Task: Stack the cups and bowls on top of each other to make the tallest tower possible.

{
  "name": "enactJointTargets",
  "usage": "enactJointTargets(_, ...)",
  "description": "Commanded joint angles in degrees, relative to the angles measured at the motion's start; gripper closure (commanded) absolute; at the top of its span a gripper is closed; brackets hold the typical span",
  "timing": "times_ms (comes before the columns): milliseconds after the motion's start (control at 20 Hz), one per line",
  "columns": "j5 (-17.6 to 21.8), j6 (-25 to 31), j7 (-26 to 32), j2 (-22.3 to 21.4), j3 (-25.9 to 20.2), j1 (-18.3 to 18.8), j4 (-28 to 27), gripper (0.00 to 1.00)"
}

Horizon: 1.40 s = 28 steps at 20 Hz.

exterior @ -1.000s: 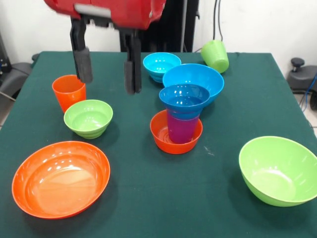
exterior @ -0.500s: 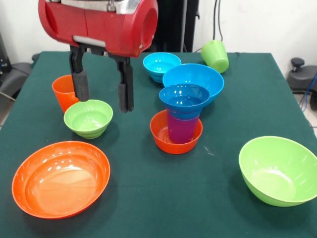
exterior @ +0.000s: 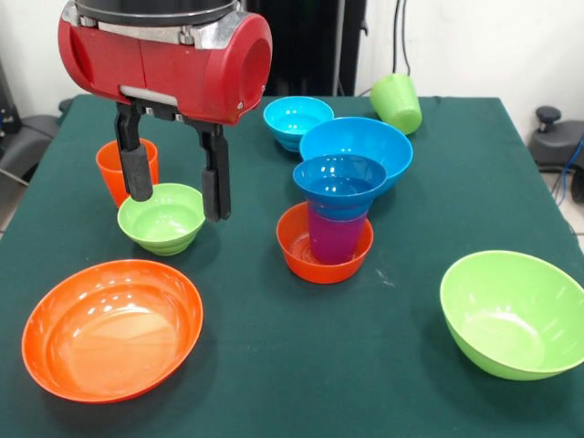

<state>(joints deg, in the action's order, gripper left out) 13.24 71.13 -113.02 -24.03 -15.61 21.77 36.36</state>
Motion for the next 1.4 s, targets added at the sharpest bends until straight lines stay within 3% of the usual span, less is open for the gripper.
enactJointTargets(50,2.8,0.8,13.5,1.8,-2.2,0.4,3.6,0.0)
enactJointTargets(500,2.5,-0.5,10.6,1.9,-1.4,0.0,5.7,0.0)
enactJointTargets(1400,2.9,-0.7,12.3,3.6,-2.4,-0.3,3.7,0.0)
